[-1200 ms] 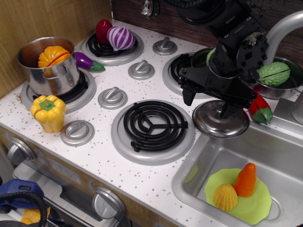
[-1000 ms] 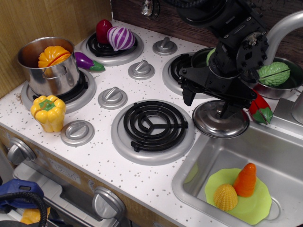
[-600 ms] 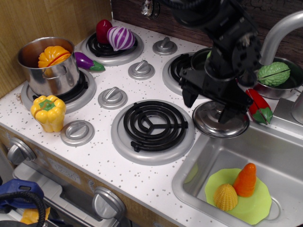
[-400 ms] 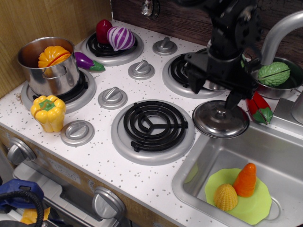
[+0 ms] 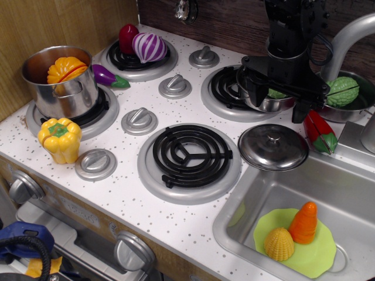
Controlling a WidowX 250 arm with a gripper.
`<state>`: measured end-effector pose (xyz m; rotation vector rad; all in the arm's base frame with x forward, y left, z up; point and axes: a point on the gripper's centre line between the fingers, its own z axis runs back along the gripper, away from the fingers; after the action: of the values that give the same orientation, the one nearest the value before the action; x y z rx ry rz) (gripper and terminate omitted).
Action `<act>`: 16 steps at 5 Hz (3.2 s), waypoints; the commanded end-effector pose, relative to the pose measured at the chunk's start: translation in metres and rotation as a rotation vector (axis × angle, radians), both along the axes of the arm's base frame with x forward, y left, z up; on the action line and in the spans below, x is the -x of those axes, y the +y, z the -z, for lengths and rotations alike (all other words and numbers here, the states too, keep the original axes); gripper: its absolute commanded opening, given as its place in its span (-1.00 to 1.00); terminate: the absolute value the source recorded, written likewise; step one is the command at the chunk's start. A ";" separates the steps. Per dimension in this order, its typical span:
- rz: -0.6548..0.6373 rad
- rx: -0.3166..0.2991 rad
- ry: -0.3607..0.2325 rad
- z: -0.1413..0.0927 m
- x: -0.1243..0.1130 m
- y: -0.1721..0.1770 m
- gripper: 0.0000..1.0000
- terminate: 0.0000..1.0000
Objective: Put lid on stove
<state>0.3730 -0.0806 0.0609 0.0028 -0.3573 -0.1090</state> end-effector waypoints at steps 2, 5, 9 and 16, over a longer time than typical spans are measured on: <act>-0.032 0.047 -0.006 -0.001 -0.001 -0.009 1.00 -1.00; -0.040 0.078 -0.005 0.025 0.004 -0.002 1.00 -1.00; -0.073 0.106 0.019 0.024 0.001 -0.012 -1.00 -1.00; -0.087 -0.141 0.040 -0.018 0.073 0.063 -1.00 -1.00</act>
<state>0.2928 -0.0138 0.0551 0.1665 -0.2630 -0.0660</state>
